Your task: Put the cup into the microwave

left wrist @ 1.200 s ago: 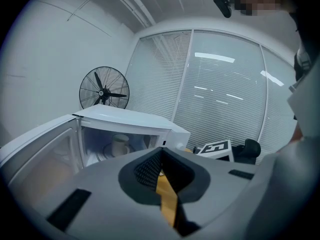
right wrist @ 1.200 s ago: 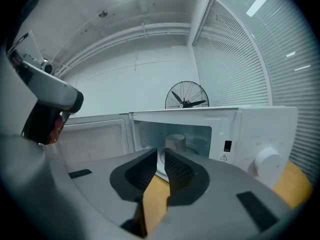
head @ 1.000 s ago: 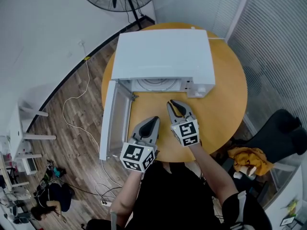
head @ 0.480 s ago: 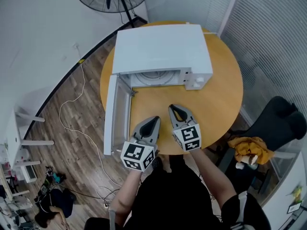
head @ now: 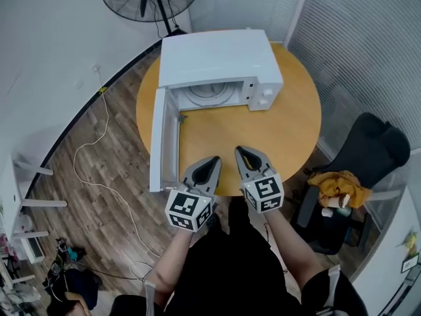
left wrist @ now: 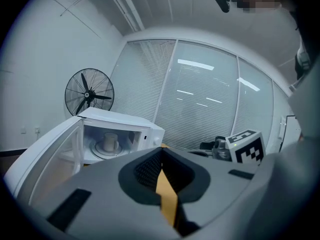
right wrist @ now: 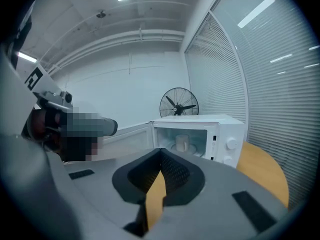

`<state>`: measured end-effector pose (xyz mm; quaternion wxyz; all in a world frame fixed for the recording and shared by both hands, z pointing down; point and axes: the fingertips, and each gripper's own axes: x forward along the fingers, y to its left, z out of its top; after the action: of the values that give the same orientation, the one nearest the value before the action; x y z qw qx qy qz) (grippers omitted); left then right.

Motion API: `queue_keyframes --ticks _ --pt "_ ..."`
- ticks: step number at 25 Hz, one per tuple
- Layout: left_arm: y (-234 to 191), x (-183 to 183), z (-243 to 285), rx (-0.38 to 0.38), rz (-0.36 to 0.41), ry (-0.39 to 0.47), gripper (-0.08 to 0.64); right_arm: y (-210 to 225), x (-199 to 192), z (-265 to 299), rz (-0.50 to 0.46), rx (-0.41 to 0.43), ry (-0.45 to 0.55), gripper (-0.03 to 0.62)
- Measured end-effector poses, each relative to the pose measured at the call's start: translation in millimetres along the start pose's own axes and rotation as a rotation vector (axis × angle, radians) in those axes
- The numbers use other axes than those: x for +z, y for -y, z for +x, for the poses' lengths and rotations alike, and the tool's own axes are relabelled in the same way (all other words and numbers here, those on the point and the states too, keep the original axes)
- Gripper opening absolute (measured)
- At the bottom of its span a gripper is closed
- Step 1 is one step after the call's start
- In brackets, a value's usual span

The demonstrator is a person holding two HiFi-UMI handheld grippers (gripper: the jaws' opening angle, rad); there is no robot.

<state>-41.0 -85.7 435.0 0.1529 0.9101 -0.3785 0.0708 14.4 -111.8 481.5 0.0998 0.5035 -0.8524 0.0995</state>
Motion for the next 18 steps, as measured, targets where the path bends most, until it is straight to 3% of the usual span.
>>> queue_keyframes --ticks 10,18 --pt "23.6 -13.6 -57.5 -0.068 0.006 0.014 -0.009 -47.6 13.7 -77.3 0.021 -0.091 0.046 0.008" --pt "35.5 -25.0 -80.1 -0.115 0.029 0.001 -0.009 -75.1 21.5 -117.4 0.009 -0.109 0.09 0.008"
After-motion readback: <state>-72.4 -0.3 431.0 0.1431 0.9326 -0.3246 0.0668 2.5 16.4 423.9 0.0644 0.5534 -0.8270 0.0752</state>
